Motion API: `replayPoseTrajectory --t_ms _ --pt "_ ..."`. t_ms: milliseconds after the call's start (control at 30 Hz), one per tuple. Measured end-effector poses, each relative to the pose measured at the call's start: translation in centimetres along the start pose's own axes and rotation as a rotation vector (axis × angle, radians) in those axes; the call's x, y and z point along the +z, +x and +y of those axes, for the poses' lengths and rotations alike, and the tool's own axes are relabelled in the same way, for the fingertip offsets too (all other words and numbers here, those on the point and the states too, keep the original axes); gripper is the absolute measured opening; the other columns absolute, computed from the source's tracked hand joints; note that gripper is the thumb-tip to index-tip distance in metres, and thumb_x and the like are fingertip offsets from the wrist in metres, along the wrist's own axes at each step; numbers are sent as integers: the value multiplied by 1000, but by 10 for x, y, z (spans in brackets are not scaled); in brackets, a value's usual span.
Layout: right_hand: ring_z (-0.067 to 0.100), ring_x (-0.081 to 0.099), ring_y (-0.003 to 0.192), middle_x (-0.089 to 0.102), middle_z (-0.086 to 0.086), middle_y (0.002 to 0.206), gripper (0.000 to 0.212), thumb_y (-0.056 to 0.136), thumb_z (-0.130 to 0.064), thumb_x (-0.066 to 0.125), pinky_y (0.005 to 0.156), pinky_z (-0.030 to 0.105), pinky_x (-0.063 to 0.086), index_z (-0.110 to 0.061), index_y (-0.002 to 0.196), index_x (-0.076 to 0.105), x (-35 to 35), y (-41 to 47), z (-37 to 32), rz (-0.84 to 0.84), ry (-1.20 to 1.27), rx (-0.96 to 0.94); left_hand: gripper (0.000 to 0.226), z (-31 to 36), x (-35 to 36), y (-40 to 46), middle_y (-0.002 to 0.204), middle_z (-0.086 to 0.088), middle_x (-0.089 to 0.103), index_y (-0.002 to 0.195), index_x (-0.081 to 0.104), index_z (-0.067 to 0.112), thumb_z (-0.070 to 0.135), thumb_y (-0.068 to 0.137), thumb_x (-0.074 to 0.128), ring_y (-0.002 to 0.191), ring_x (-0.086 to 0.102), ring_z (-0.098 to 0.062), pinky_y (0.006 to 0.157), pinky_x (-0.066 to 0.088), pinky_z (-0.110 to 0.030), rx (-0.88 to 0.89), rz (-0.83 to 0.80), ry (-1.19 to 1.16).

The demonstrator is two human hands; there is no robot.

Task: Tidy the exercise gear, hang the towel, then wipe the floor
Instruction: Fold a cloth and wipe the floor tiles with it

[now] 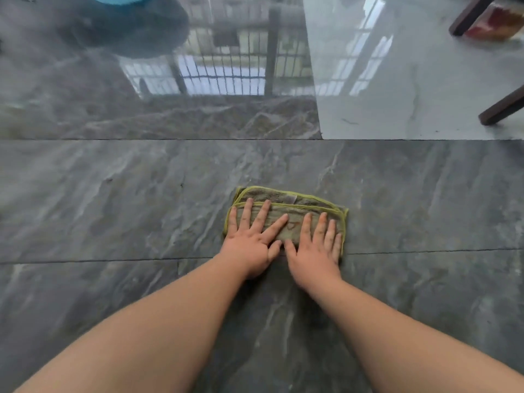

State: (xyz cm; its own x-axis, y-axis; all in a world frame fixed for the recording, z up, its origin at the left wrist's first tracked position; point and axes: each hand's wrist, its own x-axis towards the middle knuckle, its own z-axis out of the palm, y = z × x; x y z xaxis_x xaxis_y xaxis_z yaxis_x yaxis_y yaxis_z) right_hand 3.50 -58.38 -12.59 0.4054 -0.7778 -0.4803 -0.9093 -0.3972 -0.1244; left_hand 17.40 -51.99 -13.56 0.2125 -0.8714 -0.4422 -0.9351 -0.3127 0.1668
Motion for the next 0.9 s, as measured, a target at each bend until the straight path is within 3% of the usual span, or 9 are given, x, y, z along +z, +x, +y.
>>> replayPoseTrajectory --t_ms 167,300,467,633,767,900 --pt "37 -22 147 -23 16 160 70 101 -53 21 118 52 -14 -23 156 -11 14 -5 -104 -67 -104 -352 60 -106 11 -69 157 2 -32 140 -27 51 58 98 16 141 -35 -33 112 -20 -59 -258 -11 -48" --pt "42 -21 146 -21 18 160 67 100 -54 20 117 56 -12 -33 155 -10 21 -15 -130 -83 -235 -550 61 -123 19 -109 157 0 -33 145 -23 50 57 98 16 141 -34 -33 113 -16 -60 -388 -43 -131" --pt "41 -25 145 -21 15 161 73 95 -63 20 118 54 -13 -34 153 -13 24 -22 -91 -56 -342 -683 67 -82 33 -120 158 -5 -32 147 -23 44 58 98 19 141 -33 -38 112 -16 -63 -478 -19 -183" --pt "37 -27 145 -24 11 159 75 93 -64 22 119 52 -12 -35 153 -12 26 -33 -35 -52 -310 -666 68 -31 36 -121 156 -6 -34 145 -27 46 61 96 17 139 -37 -39 111 -15 -64 -432 -70 -163" --pt "39 -13 149 -7 13 163 76 90 -64 26 119 55 3 -32 156 3 28 -41 25 -8 -279 -594 67 20 42 -114 156 -7 -34 145 -25 46 64 93 14 137 -40 -39 111 -16 -64 -350 -34 -153" --pt "36 0 151 7 13 163 72 92 -60 31 119 51 7 -33 156 14 21 -48 79 48 -294 -572 65 54 53 -96 157 -4 -31 146 -20 49 63 91 11 139 -37 -37 111 -18 -63 -264 46 -146"
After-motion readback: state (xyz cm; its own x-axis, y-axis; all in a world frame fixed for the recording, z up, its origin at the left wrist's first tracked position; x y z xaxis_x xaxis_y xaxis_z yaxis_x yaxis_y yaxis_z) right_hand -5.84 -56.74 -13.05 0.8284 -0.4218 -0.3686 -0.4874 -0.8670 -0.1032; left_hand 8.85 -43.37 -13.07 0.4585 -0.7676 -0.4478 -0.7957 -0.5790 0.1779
